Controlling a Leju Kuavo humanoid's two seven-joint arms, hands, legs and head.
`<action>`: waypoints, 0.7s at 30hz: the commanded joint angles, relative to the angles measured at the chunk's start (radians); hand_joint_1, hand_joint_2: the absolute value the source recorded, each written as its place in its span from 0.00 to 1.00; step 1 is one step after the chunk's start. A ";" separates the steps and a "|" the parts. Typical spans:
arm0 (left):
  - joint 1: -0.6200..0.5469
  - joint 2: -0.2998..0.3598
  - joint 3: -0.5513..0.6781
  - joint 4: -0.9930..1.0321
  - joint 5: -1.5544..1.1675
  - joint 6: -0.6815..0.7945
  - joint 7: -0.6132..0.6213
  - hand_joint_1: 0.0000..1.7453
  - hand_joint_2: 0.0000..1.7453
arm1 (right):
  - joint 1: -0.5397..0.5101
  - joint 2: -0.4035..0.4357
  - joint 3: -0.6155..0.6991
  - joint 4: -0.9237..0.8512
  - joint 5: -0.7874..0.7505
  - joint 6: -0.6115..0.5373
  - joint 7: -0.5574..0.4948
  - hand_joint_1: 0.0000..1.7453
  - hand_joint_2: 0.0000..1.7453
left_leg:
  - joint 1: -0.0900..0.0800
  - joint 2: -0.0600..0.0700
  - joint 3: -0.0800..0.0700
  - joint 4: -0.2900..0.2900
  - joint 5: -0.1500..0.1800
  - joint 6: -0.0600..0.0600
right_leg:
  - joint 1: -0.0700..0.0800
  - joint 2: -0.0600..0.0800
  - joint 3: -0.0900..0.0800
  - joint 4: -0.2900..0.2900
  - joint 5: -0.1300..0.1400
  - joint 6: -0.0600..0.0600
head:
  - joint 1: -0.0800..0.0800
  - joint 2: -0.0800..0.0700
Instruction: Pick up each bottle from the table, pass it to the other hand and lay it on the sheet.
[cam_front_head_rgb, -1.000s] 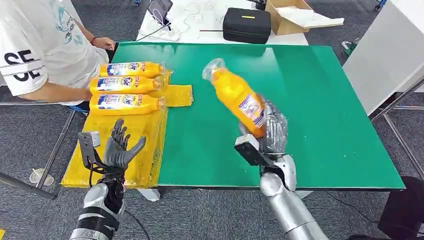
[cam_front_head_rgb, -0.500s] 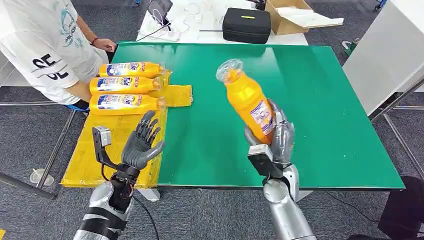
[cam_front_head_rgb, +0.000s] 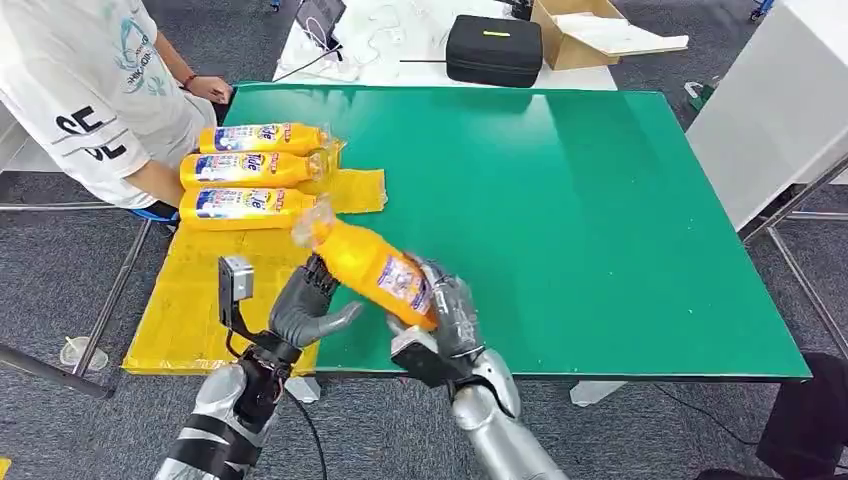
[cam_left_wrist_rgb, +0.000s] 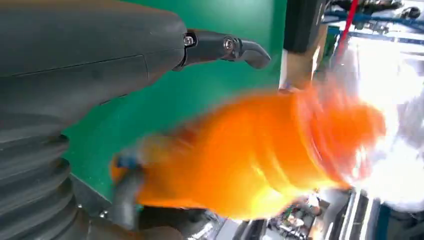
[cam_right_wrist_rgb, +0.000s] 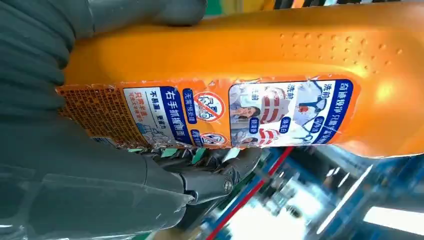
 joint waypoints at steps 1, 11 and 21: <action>-0.056 0.032 -0.061 0.117 0.011 -0.015 0.000 0.00 1.00 | -0.097 0.032 0.109 0.209 -0.004 0.005 0.020 1.00 1.00 | 0.000 0.003 0.005 -0.001 -0.001 0.001 | 0.000 0.001 0.005 -0.001 -0.001 -0.001 | 0.000 0.000; -0.054 0.032 -0.062 0.120 0.040 -0.038 0.000 0.00 1.00 | -0.107 0.043 0.136 0.287 -0.027 0.024 0.031 1.00 1.00 | 0.000 0.001 0.004 -0.001 -0.001 0.001 | 0.000 0.000 0.004 -0.001 -0.001 -0.001 | 0.000 0.000; -0.058 0.027 -0.062 0.128 0.017 -0.008 -0.017 0.00 1.00 | -0.109 0.060 0.158 0.313 -0.026 0.025 0.029 1.00 1.00 | 0.000 0.001 0.007 -0.001 -0.002 0.001 | 0.001 -0.001 0.006 -0.001 -0.002 -0.002 | 0.000 0.000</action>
